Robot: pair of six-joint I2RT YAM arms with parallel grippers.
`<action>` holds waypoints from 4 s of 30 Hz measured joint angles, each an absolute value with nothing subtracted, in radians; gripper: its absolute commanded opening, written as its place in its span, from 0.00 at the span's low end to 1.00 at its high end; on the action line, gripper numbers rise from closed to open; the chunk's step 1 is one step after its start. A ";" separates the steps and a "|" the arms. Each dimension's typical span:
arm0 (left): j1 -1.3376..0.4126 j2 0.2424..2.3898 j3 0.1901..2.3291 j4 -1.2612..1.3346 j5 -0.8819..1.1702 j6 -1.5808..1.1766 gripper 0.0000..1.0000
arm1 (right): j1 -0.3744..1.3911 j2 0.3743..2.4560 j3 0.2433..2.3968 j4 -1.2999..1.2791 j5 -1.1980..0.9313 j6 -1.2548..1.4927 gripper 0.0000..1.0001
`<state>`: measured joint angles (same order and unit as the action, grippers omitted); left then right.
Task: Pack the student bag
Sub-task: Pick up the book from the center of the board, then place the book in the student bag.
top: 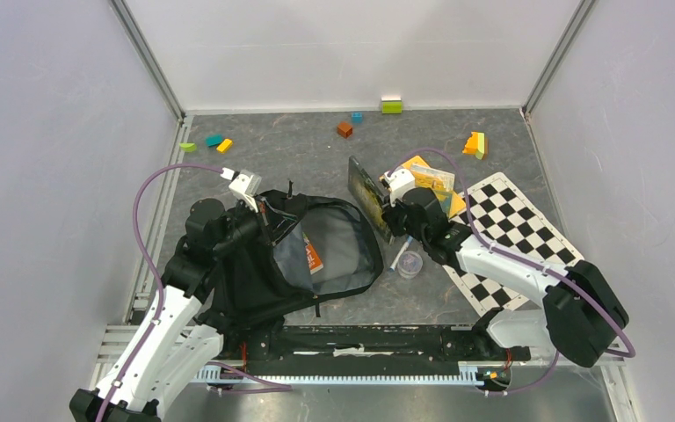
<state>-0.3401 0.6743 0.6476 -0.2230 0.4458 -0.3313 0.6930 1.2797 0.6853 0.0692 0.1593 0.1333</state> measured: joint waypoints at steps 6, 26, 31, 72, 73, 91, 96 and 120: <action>-0.340 0.674 0.648 -0.223 0.446 -0.331 0.02 | 0.694 1.241 0.685 0.035 0.194 0.153 0.00; -0.340 0.672 0.648 -0.230 0.437 -0.331 0.02 | 0.693 0.854 0.637 -0.089 -0.145 0.326 0.00; -0.340 0.669 0.648 -0.231 0.421 -0.331 0.02 | 0.703 0.851 0.565 -0.081 -0.282 0.404 0.00; -0.340 0.660 0.648 -0.237 0.417 -0.331 0.02 | 0.893 1.539 0.773 0.344 -0.437 0.708 0.08; -0.340 0.659 0.648 -0.236 0.417 -0.331 0.02 | 0.895 1.553 0.786 0.345 -0.428 0.713 0.11; -0.340 0.653 0.648 -0.239 0.417 -0.331 0.02 | 0.941 1.686 0.854 0.430 -0.199 0.711 0.62; -0.340 0.651 0.648 -0.238 0.417 -0.331 0.02 | 0.941 1.670 0.851 0.395 -0.151 0.665 0.75; -0.340 0.651 0.648 -0.245 0.417 -0.331 0.02 | 0.606 1.104 0.662 0.003 0.101 0.331 0.98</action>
<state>-0.3397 0.6514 0.6476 -0.2451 0.4171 -0.3309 0.6056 1.1042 0.6617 0.0032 0.1005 0.3305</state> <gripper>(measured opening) 0.033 0.979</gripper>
